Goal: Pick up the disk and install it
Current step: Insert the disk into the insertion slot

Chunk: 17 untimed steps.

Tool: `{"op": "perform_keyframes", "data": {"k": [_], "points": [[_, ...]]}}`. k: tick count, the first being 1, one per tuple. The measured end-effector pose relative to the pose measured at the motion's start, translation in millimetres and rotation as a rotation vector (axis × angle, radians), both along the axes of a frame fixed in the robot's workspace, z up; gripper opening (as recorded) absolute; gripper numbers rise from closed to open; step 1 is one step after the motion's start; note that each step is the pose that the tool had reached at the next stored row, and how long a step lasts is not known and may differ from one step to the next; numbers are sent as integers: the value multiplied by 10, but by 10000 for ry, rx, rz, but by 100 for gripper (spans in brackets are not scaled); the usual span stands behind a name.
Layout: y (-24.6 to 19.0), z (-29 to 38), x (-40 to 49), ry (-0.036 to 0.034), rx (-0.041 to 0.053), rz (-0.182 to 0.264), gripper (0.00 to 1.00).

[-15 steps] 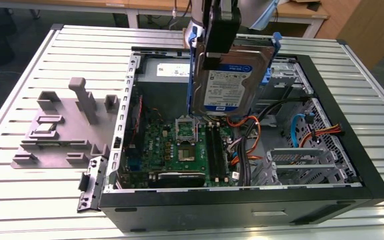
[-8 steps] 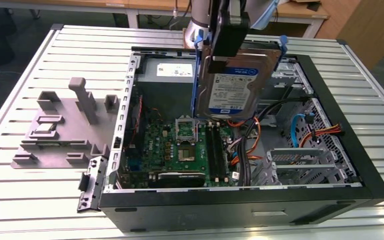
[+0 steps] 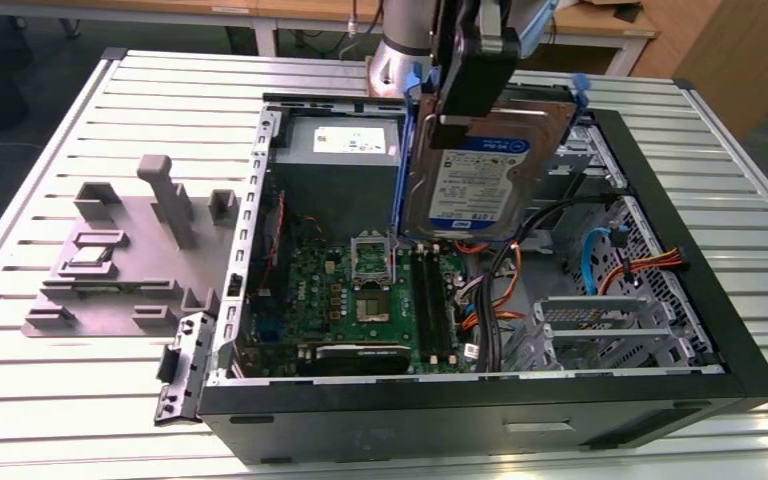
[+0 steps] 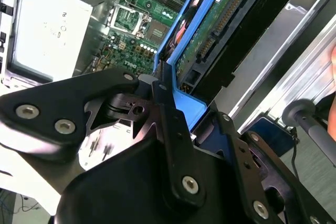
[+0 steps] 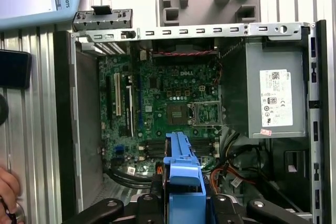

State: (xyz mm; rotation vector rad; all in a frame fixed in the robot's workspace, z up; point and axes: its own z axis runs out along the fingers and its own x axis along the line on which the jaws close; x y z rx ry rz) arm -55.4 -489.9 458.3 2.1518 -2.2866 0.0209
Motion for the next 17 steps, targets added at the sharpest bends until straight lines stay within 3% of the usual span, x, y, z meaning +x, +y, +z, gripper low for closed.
{"op": "perform_keyframes", "data": {"k": [3,8,13,17], "points": [[-12,-3,5,0,-1,2,36],[-66,-11,5,-1,-24,85,36],[-77,-24,5,0,-116,351,36],[-77,-23,5,0,-122,352,36]]}}
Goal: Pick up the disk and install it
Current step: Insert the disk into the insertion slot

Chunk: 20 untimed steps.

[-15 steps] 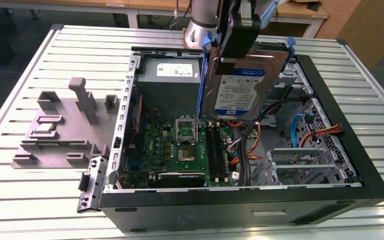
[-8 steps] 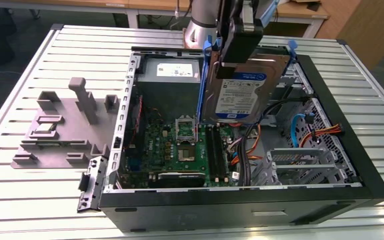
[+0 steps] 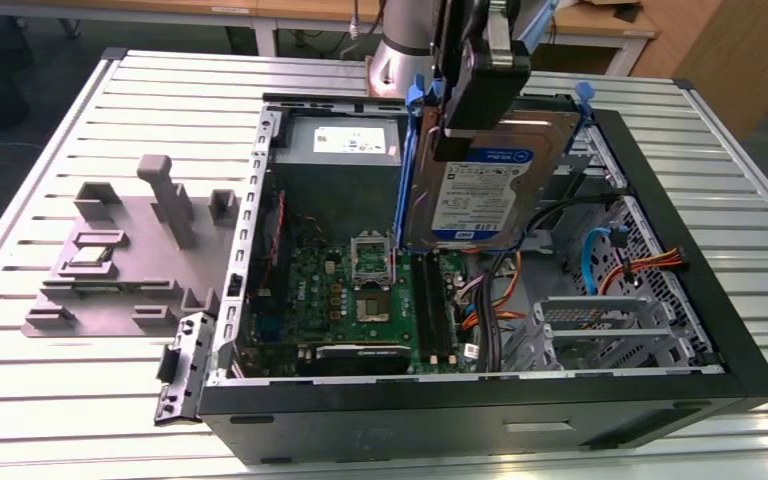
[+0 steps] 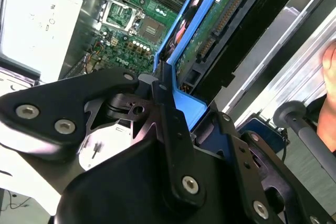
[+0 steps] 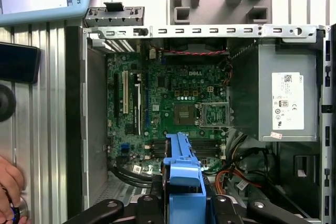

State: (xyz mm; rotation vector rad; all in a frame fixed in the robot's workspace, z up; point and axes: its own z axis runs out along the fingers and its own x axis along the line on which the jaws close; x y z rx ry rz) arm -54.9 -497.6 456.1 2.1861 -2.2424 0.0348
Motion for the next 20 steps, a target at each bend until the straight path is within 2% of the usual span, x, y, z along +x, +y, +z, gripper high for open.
{"op": "perform_keyframes", "data": {"k": [12,17,20], "points": [[-6,63,-1,0,-5,-1,36],[-70,63,0,0,-5,0,36],[-127,63,0,0,-5,-1,36]]}}
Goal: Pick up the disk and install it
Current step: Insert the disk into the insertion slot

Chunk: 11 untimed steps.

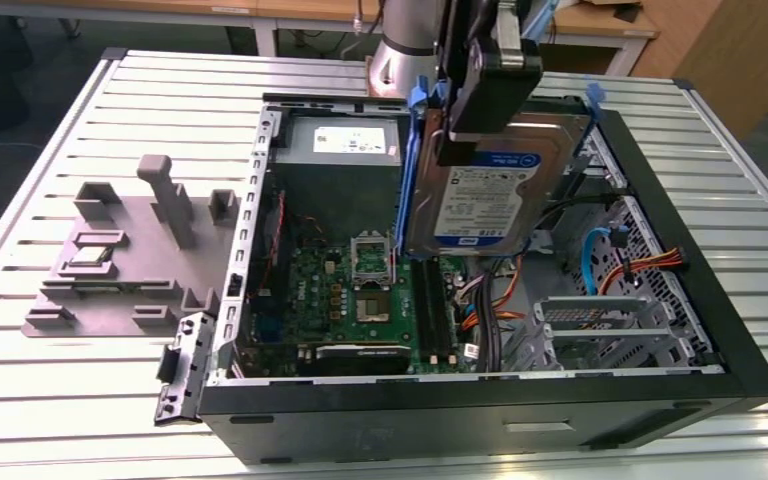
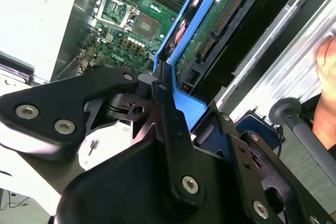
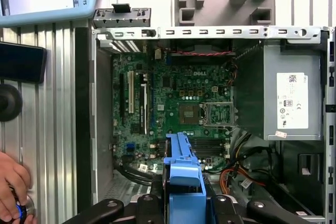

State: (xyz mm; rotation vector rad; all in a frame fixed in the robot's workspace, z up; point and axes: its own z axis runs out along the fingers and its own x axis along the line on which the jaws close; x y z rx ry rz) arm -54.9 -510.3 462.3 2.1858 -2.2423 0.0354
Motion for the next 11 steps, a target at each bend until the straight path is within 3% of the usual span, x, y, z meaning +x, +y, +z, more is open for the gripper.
{"op": "perform_keyframes", "data": {"k": [5,11], "points": [[-114,0,0,0,-1,0,36],[-161,-2,7,0,-16,1,36]]}}
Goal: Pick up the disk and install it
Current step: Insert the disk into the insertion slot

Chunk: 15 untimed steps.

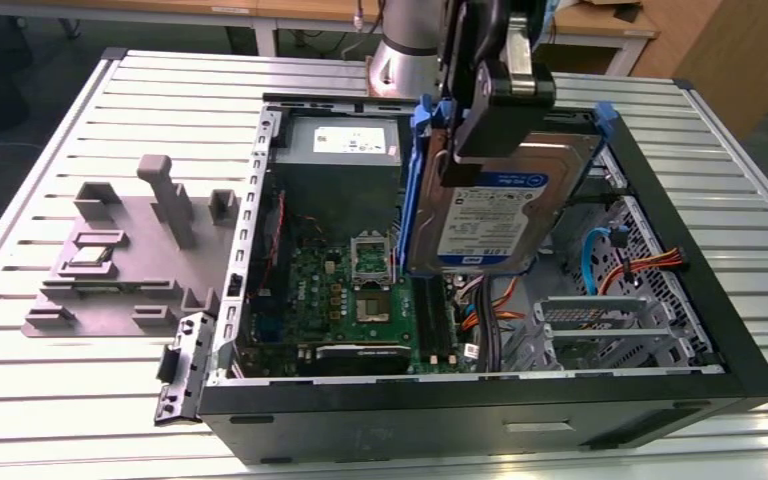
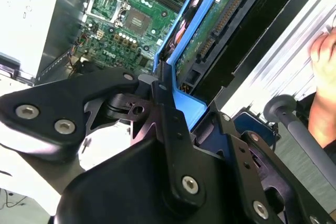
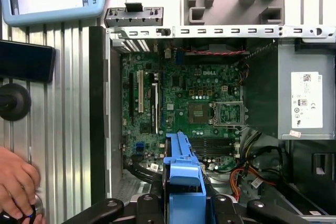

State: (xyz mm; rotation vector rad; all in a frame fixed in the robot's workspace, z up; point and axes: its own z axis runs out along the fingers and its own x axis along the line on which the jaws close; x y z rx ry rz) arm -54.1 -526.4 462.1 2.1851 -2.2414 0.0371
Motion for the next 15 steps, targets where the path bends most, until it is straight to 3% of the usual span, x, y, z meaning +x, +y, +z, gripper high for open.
{"op": "perform_keyframes", "data": {"k": [12,15], "points": [[-8,-13,172,0,0,0,36],[-28,-15,194,1,-3,0,36]]}}
